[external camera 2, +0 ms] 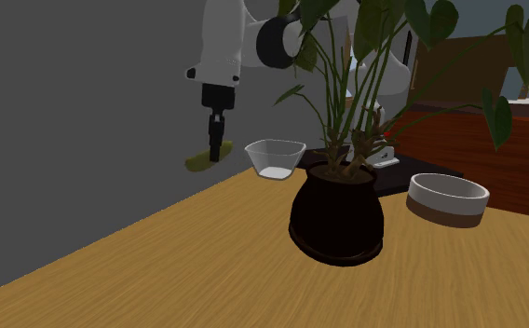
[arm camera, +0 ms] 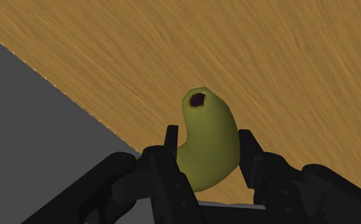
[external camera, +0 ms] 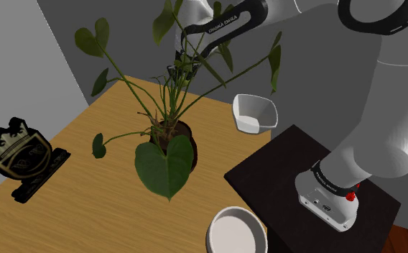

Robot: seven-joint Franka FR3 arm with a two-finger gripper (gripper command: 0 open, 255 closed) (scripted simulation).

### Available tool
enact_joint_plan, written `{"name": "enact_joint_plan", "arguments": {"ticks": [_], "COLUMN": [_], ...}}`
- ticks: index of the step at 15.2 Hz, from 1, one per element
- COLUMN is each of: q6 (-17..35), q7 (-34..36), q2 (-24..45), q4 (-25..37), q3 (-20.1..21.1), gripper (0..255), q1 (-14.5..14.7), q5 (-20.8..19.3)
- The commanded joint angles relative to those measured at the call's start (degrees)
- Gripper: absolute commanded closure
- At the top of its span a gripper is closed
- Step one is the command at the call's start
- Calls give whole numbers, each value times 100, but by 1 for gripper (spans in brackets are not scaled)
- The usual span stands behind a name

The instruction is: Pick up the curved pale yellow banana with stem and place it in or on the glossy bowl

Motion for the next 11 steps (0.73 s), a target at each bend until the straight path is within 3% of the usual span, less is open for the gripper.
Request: {"name": "enact_joint_plan", "arguments": {"ticks": [1,5,11], "q6": [-118,-316,282], "q7": [-29,-58,-449], "q2": [-92,-221,-1419], "q4": [27,98,-1666], "q3": [14,34,54], "gripper": [255,255,255], "q1": [-17,-30,-386], "q5": [28,67,331]}}
